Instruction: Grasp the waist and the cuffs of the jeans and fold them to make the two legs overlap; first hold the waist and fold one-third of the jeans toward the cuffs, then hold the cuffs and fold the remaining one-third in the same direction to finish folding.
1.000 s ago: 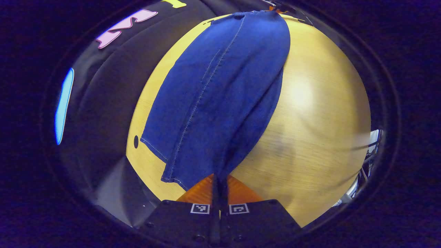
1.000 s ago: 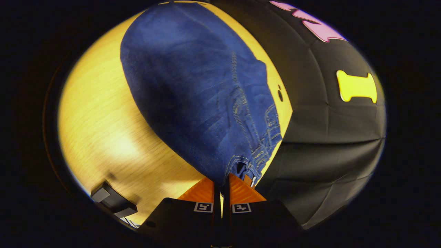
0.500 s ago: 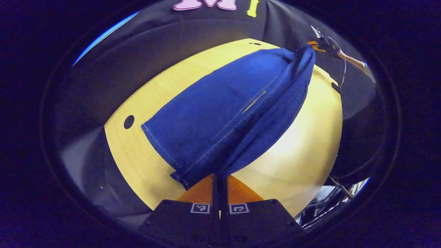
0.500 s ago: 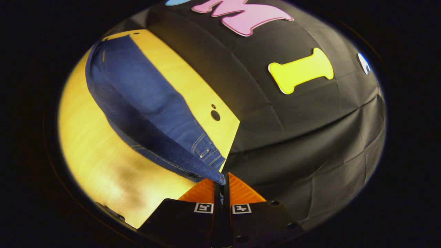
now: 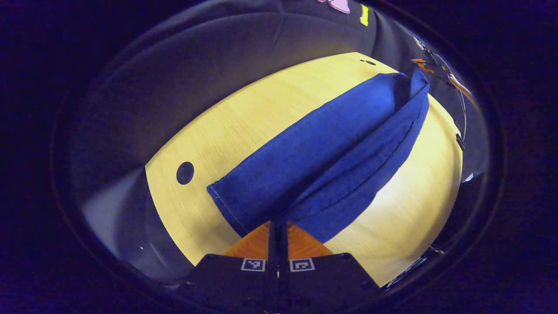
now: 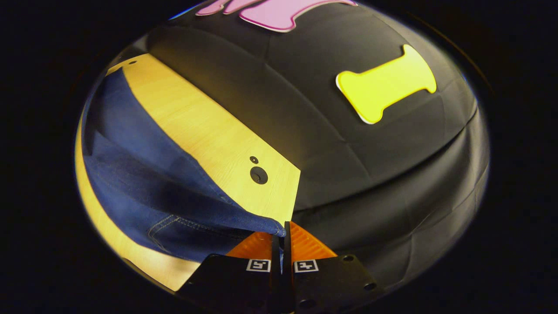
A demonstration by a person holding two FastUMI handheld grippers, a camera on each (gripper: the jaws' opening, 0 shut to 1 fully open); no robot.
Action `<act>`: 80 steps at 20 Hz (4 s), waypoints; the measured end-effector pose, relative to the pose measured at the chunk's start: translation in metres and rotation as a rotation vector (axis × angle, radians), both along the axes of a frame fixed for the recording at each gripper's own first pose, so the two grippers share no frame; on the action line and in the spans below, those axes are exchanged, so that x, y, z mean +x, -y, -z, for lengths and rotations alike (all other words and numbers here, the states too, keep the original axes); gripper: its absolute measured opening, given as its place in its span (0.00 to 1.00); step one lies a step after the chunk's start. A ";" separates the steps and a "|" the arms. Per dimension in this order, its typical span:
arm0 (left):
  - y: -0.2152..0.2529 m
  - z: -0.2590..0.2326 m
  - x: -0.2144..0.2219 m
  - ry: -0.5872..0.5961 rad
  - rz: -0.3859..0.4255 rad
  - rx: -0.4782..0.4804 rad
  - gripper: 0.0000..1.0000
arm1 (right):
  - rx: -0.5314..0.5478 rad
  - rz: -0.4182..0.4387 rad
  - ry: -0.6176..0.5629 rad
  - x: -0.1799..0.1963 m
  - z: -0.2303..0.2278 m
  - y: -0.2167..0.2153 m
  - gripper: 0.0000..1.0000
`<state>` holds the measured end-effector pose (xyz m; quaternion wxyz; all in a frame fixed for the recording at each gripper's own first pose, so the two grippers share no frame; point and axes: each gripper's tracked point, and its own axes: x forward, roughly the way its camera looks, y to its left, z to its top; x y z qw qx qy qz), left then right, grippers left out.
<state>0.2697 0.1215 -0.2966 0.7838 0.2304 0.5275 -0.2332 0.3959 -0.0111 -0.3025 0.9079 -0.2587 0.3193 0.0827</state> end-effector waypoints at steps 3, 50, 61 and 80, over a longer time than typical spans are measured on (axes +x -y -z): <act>0.001 0.025 0.025 -0.037 -0.134 0.027 0.06 | -0.017 0.002 -0.068 0.021 0.044 -0.009 0.05; 0.056 -0.083 0.081 0.549 -0.362 -0.608 0.97 | 1.213 1.135 -0.277 -0.034 0.199 0.052 0.26; 0.007 -0.082 0.063 0.572 -0.419 -0.635 0.97 | 1.274 0.746 0.128 0.007 -0.067 -0.013 0.09; -0.061 0.009 0.057 0.351 -0.676 -0.541 0.97 | 0.966 0.022 -0.434 -0.051 0.039 -0.490 0.18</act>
